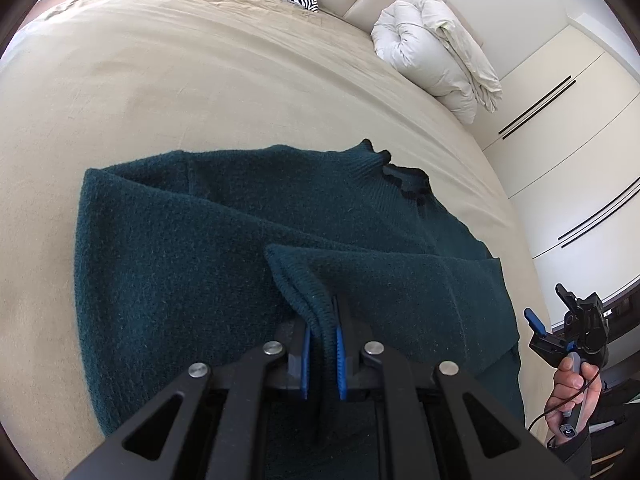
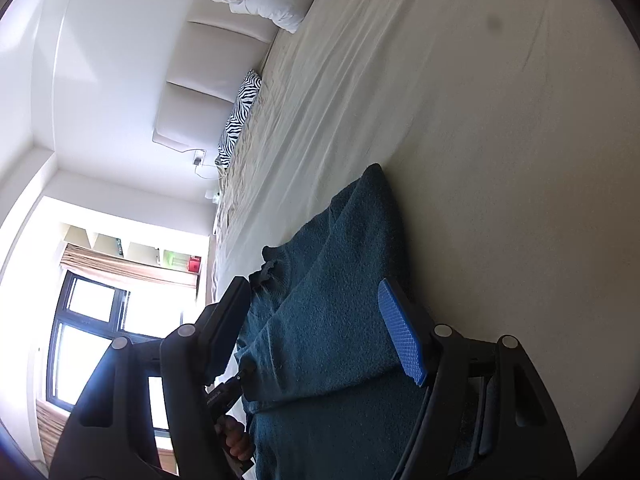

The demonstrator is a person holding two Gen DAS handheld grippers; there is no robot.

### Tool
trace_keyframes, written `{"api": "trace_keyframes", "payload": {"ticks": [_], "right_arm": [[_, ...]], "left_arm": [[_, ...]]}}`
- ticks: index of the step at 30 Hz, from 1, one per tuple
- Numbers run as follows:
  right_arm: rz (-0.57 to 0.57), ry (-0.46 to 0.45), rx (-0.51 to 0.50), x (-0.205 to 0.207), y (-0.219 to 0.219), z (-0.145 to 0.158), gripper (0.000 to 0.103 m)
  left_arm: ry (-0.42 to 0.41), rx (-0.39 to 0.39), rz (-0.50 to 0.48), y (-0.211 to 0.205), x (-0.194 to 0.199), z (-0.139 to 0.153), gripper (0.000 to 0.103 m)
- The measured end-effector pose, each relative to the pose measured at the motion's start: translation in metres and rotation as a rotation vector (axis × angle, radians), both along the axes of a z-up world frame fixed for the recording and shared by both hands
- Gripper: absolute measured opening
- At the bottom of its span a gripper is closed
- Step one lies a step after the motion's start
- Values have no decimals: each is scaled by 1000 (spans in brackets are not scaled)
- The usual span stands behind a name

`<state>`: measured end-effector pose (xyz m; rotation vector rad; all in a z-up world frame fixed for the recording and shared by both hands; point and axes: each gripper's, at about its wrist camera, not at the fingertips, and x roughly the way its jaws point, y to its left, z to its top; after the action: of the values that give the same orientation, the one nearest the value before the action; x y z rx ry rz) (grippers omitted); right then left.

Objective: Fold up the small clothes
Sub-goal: 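Lay the held sleeve along the sweater body with the left tool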

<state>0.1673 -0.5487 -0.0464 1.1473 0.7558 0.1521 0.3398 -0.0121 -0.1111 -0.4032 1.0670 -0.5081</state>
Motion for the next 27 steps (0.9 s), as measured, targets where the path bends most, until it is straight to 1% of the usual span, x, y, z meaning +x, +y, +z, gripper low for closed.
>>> {"api": "trace_keyframes", "payload": {"ticks": [4, 9, 12, 15, 18, 20, 23, 27], "right_arm": [[34, -6, 5, 13, 9, 0, 66], [102, 22, 9, 38, 19, -13, 66], [105, 55, 17, 58, 16, -27, 66], [100, 70, 33, 81, 7, -40, 65], [79, 52, 60, 101, -4, -44, 65], [83, 58, 79, 112, -9, -47, 65], [99, 56, 90, 111, -9, -49, 65], [192, 45, 72, 82, 4, -45, 65]], "left_arm": [[23, -59, 18, 10, 1, -10, 11], [17, -87, 18, 14, 2, -15, 11], [15, -120, 20, 18, 2, -22, 11], [2, -124, 16, 18, 1, -26, 12], [1, -131, 16, 18, 1, -27, 12], [-3, -133, 16, 19, 1, -28, 13], [-11, -133, 15, 19, 0, -28, 13], [-21, -131, 13, 20, -2, -28, 13]]}}
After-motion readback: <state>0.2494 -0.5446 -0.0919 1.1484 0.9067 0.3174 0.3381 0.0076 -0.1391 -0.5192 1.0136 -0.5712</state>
